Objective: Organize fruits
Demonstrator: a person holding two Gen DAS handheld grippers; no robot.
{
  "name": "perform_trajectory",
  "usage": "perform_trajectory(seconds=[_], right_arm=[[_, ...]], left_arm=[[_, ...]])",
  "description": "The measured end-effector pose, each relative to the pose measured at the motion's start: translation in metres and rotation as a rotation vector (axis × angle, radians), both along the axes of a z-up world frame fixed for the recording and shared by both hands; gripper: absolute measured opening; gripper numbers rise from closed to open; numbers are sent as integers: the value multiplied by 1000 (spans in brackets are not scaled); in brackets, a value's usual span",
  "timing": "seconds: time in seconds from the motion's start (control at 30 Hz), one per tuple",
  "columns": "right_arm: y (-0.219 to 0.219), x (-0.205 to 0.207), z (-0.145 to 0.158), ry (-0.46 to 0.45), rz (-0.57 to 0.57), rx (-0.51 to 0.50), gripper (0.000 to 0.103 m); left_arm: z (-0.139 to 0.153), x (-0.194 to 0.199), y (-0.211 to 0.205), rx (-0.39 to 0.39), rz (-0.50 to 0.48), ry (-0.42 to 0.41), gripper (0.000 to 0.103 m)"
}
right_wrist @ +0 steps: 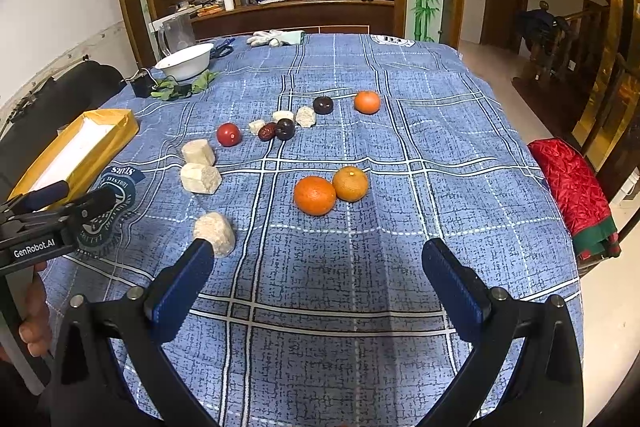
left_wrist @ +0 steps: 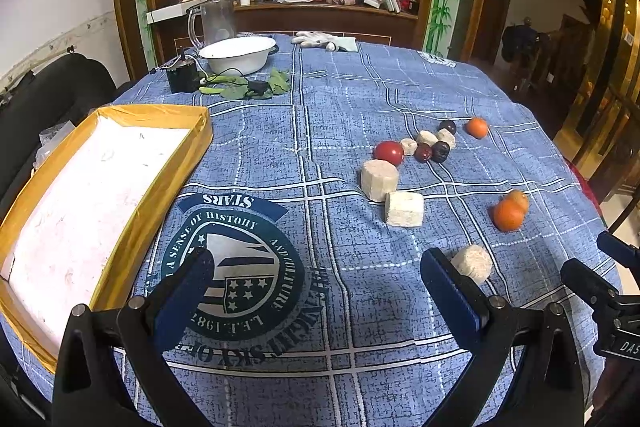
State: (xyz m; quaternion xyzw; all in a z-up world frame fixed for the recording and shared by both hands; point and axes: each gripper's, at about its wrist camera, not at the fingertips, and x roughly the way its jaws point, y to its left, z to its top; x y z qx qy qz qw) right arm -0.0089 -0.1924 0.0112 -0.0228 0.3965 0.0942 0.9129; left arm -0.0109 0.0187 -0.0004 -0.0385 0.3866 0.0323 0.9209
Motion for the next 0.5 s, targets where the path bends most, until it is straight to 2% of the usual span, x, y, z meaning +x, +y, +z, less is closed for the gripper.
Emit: perform_trajectory(seconds=[0.5], right_arm=[[-6,-1,1,-4,-3,11,103]], left_arm=[[0,-1,0,0,2,6,102]])
